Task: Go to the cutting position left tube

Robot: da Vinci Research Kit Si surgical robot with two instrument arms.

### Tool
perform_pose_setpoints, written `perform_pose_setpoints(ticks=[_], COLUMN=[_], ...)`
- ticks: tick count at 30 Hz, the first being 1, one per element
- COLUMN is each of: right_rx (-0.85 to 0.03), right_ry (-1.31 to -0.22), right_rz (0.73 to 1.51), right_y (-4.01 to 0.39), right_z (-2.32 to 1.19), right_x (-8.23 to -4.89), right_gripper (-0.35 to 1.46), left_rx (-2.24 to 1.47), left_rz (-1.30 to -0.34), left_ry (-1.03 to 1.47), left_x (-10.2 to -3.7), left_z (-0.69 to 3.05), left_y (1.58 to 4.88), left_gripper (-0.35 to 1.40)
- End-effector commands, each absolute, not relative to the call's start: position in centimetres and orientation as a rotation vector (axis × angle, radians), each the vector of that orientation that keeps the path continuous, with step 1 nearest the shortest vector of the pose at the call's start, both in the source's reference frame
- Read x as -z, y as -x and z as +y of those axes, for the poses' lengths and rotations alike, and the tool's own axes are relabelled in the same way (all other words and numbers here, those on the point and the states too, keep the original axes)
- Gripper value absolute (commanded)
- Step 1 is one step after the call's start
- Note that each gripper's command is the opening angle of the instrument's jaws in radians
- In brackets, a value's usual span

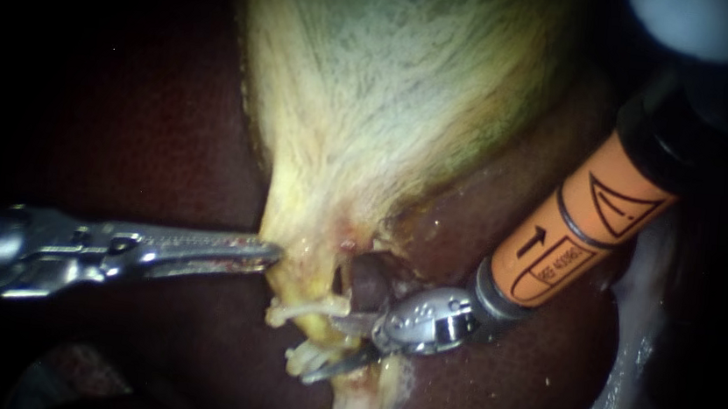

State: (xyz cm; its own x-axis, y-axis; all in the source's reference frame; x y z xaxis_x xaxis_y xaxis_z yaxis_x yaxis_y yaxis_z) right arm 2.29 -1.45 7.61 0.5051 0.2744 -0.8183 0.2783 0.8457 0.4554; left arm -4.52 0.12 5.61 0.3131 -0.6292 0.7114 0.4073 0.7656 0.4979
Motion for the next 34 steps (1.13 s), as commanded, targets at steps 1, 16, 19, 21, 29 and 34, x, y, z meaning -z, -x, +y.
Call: perform_pose_setpoints(ticks=[1,16,19,21,29,34], right_rx=[0.004,0.002,-0.008,-0.013,-0.019,-0.027], right_ry=[-0.592,-0.615,-0.621,-0.624,-0.627,-0.622], right_rz=[1.058,1.052,1.049,1.047,1.045,1.042], right_y=[-2.33,-2.6,-2.6,-2.6,-2.6,-2.58], right_z=[-1.45,-1.4,-1.4,-1.4,-1.4,-1.4], right_x=[-7.62,-7.77,-7.78,-7.77,-7.78,-7.78], right_gripper=[1.37,1.31,1.3,1.3,1.3,1.33], left_rx=[0.694,0.692,0.692,0.692,0.692,0.692], left_rz=[-1.05,-1.052,-1.052,-1.052,-1.052,-1.052], left_ry=[-0.242,-0.246,-0.246,-0.245,-0.244,-0.244], left_x=[-5.62,-5.66,-5.66,-5.67,-5.68,-5.68], left_z=[0.13,0.13,0.13,0.13,0.12,0.12], left_y=[4.53,4.6,4.61,4.61,4.62,4.62], left_gripper=[-0.21,-0.21,-0.21,-0.21,-0.21,-0.21])
